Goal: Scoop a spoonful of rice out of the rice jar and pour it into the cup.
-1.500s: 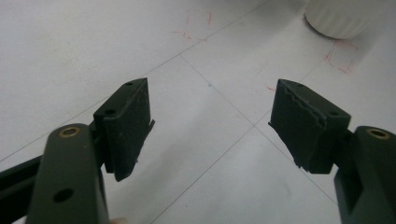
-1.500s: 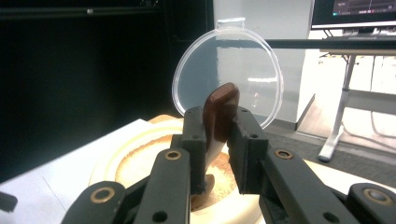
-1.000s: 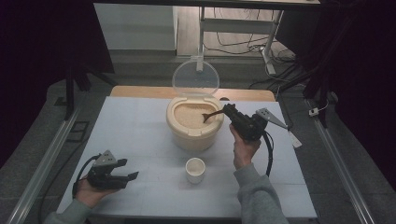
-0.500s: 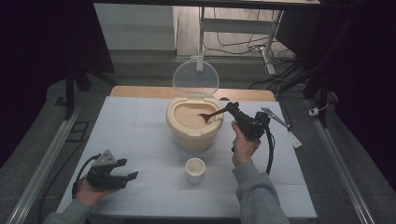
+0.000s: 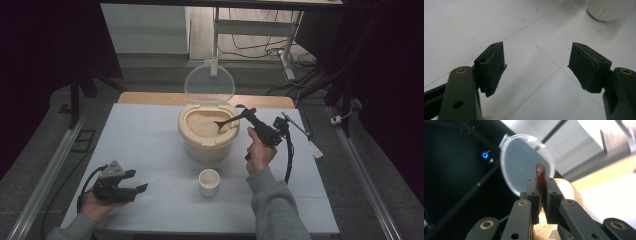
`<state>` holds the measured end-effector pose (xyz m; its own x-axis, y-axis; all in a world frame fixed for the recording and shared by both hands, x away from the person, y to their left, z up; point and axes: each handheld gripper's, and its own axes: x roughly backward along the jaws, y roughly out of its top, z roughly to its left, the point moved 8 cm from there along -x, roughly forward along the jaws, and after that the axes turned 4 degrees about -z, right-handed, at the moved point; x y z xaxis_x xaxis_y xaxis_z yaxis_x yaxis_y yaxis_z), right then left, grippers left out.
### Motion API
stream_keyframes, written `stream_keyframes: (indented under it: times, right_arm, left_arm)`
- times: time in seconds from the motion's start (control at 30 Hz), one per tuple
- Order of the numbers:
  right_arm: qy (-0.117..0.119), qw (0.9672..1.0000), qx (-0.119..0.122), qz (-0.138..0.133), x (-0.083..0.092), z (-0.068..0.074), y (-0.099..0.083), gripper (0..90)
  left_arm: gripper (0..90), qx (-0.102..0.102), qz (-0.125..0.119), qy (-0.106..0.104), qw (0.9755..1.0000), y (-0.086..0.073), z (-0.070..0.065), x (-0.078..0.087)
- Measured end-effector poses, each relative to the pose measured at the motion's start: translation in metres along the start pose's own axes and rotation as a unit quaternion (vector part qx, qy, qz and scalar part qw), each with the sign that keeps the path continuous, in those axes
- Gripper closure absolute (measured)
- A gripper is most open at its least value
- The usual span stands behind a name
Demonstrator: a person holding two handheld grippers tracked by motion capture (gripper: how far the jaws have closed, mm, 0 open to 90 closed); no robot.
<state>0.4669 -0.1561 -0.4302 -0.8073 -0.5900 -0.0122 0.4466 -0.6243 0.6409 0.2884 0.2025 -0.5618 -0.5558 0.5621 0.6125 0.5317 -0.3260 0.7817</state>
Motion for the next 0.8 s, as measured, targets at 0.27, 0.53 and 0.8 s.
stream_keyframes:
  times: [0.27,0.53,0.8]
  right_arm:
    - [-0.009,0.9983,-0.057,-0.005,-0.001,-0.009,0.012,83.8]
    - [-0.004,0.9982,-0.059,-0.011,0.004,-0.007,0.021,83.8]
    - [-0.005,0.9977,-0.066,-0.011,0.006,-0.008,0.026,83.8]
  left_arm:
    - [28.6,-0.002,0.001,0.003,1.0,-0.001,0.002,0.0]
    - [28.6,-0.005,0.003,0.003,1.0,-0.001,0.001,0.0]
    - [28.8,-0.008,0.005,0.005,0.9999,-0.001,0.001,-0.001]
